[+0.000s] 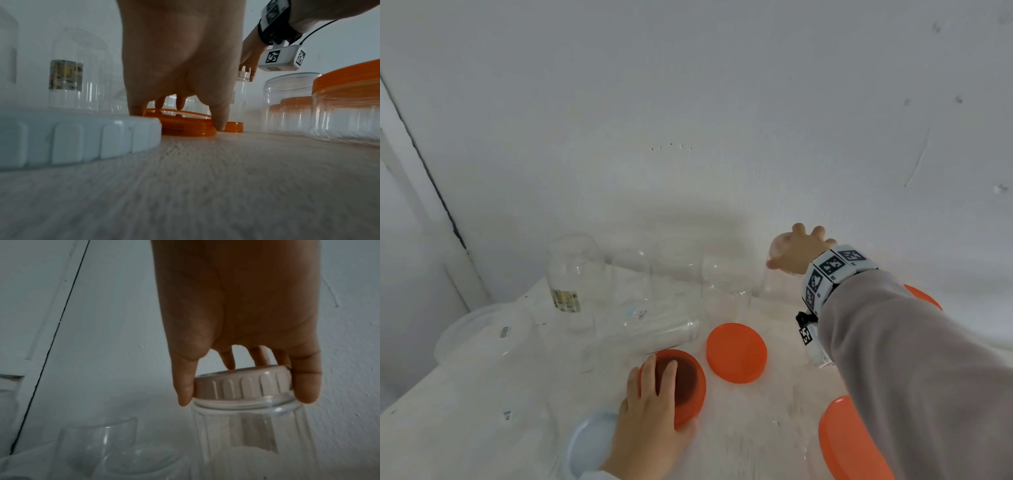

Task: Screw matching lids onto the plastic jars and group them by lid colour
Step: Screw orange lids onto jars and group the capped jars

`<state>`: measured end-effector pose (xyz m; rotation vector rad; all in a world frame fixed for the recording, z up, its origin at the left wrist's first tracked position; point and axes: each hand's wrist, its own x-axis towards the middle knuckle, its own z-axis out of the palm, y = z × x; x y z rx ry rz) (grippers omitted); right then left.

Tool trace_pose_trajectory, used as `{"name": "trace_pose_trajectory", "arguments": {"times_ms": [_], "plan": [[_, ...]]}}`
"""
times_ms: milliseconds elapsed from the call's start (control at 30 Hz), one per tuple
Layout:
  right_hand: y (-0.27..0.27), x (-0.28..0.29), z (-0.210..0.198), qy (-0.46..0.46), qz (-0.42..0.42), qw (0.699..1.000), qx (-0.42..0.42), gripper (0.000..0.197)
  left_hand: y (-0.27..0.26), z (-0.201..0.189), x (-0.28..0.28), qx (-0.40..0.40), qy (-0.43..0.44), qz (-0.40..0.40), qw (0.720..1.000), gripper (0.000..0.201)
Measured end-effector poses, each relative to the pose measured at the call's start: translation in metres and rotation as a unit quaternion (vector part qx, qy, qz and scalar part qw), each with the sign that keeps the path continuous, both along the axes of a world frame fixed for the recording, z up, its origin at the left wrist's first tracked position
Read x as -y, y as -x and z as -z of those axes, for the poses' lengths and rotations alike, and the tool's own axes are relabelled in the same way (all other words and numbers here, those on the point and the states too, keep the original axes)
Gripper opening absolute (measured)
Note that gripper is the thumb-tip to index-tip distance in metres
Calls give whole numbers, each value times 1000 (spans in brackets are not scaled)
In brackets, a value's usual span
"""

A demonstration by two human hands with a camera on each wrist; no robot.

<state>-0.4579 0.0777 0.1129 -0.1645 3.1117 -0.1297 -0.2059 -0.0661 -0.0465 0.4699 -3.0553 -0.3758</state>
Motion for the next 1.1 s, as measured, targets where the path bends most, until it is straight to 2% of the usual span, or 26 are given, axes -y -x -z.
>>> {"name": "trace_pose_trajectory", "arguments": {"times_ms": [133, 200, 267, 367, 467, 567, 767, 933, 1100], "plan": [[9, 7, -2, -7, 33, 999, -4, 57, 0, -1, 1, -6, -6, -10, 1000, 87], [9, 12, -5, -25, 26, 999, 4, 45, 0, -1, 3, -5, -8, -18, 1000, 90], [6, 18, -7, -56, 16, 998, 9, 42, 0, -2, 3, -2, -13, -27, 1000, 95], [-6, 34, -5, -96, -13, 995, -38, 46, 1, -1, 4, 1, -16, -35, 999, 100], [-17, 55, 7, -96, -126, 983, -89, 54, 1, -1, 4, -3, -6, -37, 999, 102], [-24, 73, 26, -47, -185, 981, -39, 68, 1, -1, 4, -6, -6, -35, 999, 101], [-28, 80, 60, 22, -126, 986, 103, 91, 1, -2, 2, -5, -11, -40, 999, 100], [-27, 74, 60, 6, -88, 992, 93, 89, 5, -1, 0, 4, -29, -47, 998, 105], [-37, 71, 46, -25, -69, 995, 74, 96, 5, -2, -1, -12, -36, -51, 998, 105]]}}
